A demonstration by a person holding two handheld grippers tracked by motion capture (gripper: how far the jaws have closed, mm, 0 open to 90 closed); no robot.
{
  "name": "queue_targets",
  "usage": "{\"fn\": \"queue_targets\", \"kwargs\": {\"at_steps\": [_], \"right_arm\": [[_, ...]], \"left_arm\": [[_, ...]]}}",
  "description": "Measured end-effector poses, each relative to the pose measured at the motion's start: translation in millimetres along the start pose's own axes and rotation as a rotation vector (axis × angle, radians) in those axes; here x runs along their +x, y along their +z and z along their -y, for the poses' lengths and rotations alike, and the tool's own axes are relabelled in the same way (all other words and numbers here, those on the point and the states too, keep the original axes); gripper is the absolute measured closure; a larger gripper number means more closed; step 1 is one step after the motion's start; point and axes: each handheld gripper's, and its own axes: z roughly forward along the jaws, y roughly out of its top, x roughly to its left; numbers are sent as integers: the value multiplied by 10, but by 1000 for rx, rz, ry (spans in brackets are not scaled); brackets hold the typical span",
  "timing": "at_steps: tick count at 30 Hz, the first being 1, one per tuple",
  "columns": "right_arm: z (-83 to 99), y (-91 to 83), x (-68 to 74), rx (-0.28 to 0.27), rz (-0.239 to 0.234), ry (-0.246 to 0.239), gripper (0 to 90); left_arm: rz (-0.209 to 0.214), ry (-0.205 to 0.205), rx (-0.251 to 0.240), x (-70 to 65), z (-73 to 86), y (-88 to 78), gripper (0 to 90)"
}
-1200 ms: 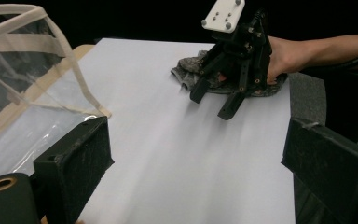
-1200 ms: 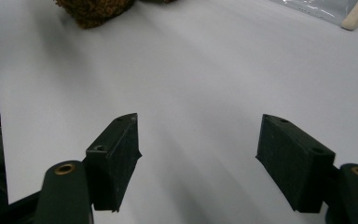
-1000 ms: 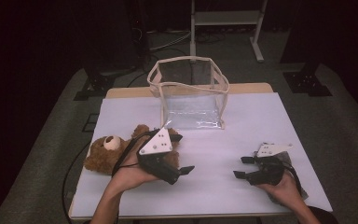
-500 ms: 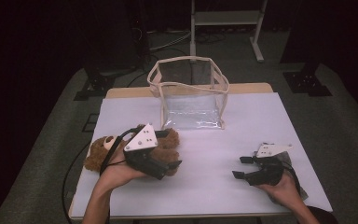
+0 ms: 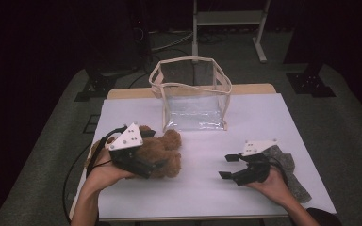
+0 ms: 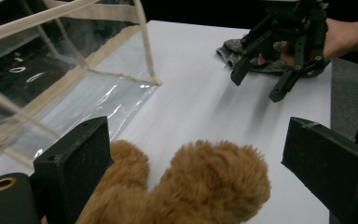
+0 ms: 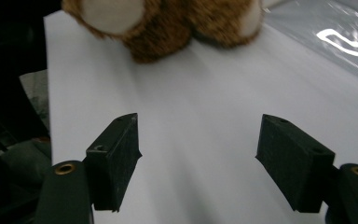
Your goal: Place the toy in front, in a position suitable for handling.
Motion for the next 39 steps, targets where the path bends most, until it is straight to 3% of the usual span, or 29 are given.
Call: {"fn": "queue_targets", "kwargs": {"at_steps": [2,3,6,12,19,27,39], "right_arm": [[-74,41,23,-3,-18,-11,283],[-248,145,84,-9,-57,-38,282],[-476,285,171,-10,-104,-86,282],[-823,484,330,-29,-203,-107,282],[-1077,765,428,-3,-229,-137,305],[-968,992,431,72,-199,-132,410],[-723,1046,550,111,-210,-148,460]], "left_arm": [[-10,-6,-2,12,23,-40,73],[-24,-10,2,31,54,-97,73],[-46,-17,2,68,108,-197,73],[-77,-31,6,126,193,-328,73],[-102,-41,15,157,268,-445,74],[-137,-79,33,228,405,-577,78],[-172,-115,62,281,682,-701,78]]}}
